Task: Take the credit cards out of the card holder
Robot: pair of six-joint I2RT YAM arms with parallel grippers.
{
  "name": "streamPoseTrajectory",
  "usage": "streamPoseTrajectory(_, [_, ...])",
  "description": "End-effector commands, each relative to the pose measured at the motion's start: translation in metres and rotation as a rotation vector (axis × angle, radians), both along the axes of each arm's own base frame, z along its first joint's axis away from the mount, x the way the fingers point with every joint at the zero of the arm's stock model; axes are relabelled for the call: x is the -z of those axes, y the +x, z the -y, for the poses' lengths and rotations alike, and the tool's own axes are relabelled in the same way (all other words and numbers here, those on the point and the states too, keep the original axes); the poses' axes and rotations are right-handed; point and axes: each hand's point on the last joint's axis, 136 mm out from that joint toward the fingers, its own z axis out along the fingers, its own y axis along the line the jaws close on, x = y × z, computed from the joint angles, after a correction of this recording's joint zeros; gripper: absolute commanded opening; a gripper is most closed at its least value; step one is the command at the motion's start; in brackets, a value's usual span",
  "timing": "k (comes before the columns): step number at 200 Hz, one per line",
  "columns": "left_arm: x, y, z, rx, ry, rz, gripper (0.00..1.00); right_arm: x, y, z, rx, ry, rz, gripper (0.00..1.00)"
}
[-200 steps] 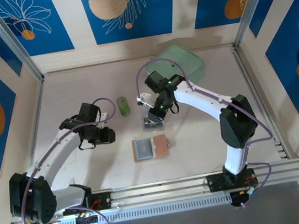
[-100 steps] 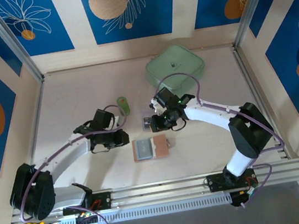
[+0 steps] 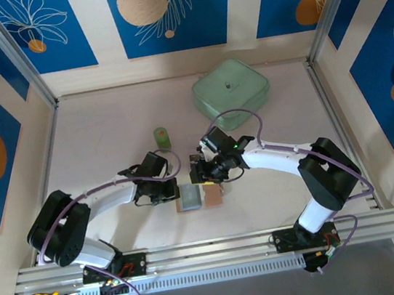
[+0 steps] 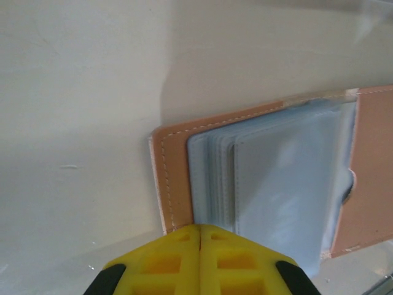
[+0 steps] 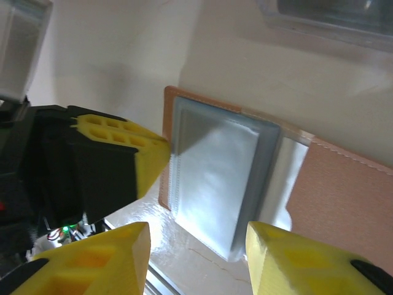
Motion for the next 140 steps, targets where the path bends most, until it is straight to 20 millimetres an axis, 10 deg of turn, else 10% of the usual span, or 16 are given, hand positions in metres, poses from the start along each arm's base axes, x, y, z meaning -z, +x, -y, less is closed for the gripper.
streamPoseTrajectory(1, [0.012, -0.004, -0.007, -0.001, 0.047, -0.014, 0.03, 0.005, -0.004, -0.01, -0.004, 0.026, -0.047, 0.46])
streamPoseTrajectory(140, [0.024, -0.005, -0.017, 0.02, 0.132, -0.027, 0.02, 0.037, -0.021, -0.023, -0.028, 0.032, -0.17, 0.27])
